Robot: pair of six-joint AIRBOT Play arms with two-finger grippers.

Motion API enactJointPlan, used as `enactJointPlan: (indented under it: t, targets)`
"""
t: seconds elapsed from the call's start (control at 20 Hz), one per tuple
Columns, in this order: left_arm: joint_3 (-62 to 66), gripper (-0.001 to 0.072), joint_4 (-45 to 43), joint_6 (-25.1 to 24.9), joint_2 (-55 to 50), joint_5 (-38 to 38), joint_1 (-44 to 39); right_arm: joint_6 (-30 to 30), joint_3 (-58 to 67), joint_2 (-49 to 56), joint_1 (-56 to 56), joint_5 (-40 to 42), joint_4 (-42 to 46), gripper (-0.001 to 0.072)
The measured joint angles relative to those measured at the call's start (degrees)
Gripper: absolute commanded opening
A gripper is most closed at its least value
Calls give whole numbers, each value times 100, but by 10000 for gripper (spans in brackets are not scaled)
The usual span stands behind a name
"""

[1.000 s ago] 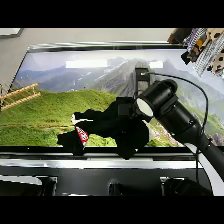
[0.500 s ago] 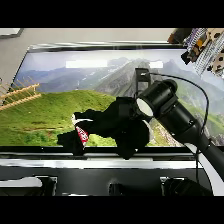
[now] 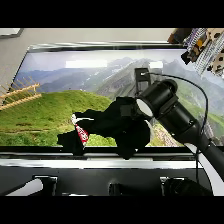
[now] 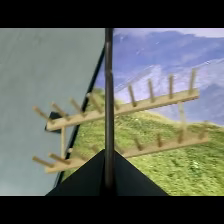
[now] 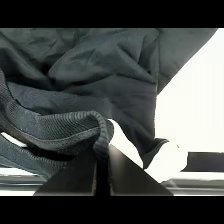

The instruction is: Fold the clothes and pants, and hang the long-sleeved shirts on hangers.

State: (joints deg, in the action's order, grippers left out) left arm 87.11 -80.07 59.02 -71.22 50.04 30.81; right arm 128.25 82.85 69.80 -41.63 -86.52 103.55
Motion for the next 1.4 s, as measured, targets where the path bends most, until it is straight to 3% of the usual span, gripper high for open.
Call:
enactJointPlan:
  t: [0.15, 0.3, 0.45, 0.8, 1.4]
  targets:
    - [-656, 20, 702, -826, 662, 310, -603, -177, 0, 0, 0, 13, 155, 47]
    - [-1554, 21, 1836, -1827, 1381, 1117, -1051, -341, 0, 0, 0, 7, 352, 47]
    - [-2286, 22, 2514, -2297, 1982, 2094, -1460, -433, 0, 0, 0, -2, 511, 47]
    - [-3432, 24, 3008, -2592, 3119, 3534, -1952, -466, 0, 15, 0, -22, 691, 47]
    - [-4251, 23, 3593, -2835, 3926, 3840, -2015, -105, -37, 251, 0, -660, 1355, 46]
